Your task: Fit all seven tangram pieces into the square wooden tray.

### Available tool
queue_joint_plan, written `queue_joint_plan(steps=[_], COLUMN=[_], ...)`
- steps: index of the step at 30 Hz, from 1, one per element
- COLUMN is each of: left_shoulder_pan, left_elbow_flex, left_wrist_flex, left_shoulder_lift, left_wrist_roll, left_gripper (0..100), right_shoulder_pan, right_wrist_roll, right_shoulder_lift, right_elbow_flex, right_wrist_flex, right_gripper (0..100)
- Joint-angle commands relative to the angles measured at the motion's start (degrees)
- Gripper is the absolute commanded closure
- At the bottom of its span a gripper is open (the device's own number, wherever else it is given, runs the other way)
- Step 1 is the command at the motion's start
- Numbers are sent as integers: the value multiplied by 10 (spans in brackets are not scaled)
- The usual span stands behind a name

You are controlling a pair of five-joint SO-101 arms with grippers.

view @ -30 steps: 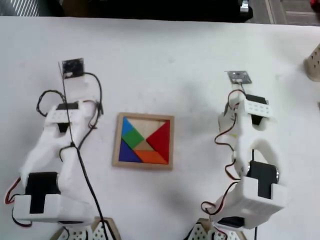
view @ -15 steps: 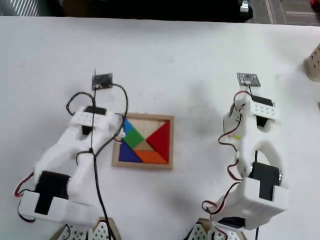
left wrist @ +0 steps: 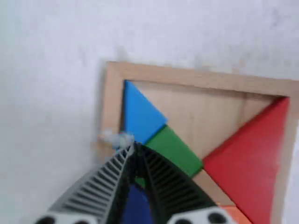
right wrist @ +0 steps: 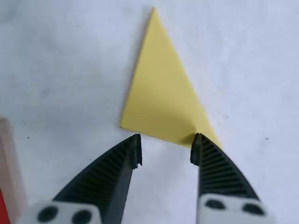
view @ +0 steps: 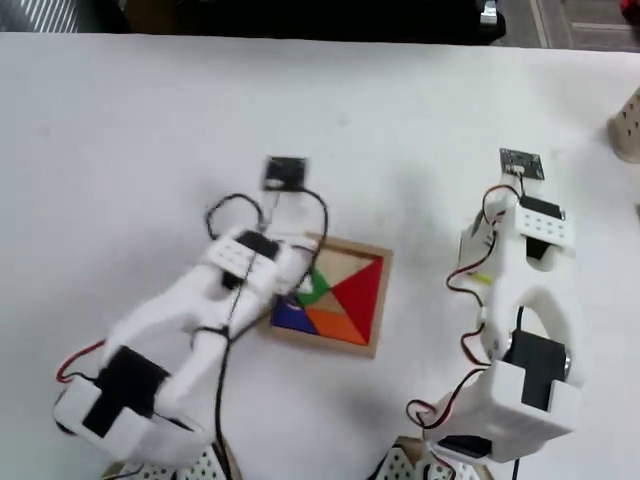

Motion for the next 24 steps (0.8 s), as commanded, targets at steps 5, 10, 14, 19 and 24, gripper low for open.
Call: queue_joint_plan(steps=[5, 10, 14, 19, 24], left_shoulder_pan=[150, 72, -39, -111, -120], left_elbow_flex=[0, -19, -23, -29, -93], left_wrist_flex=[-7, 28, 12, -50, -117], left_shoulder_lift=[-26, -73, -107, -81, 15], left_wrist_roll=[1, 0, 0, 2, 5], left_gripper=[977, 977, 977, 977, 977], right_shoulder_pan=[12, 15, 12, 11, 11], right_wrist_roll=[-19, -22, -24, -24, -24], right_shoulder_lift=[-23, -22, -22, -22, -22], right_elbow_flex=[-7, -7, -7, -4, -4], right_wrist_flex=[-15, -15, -22, -22, -22], right_gripper=[825, 825, 825, 825, 825])
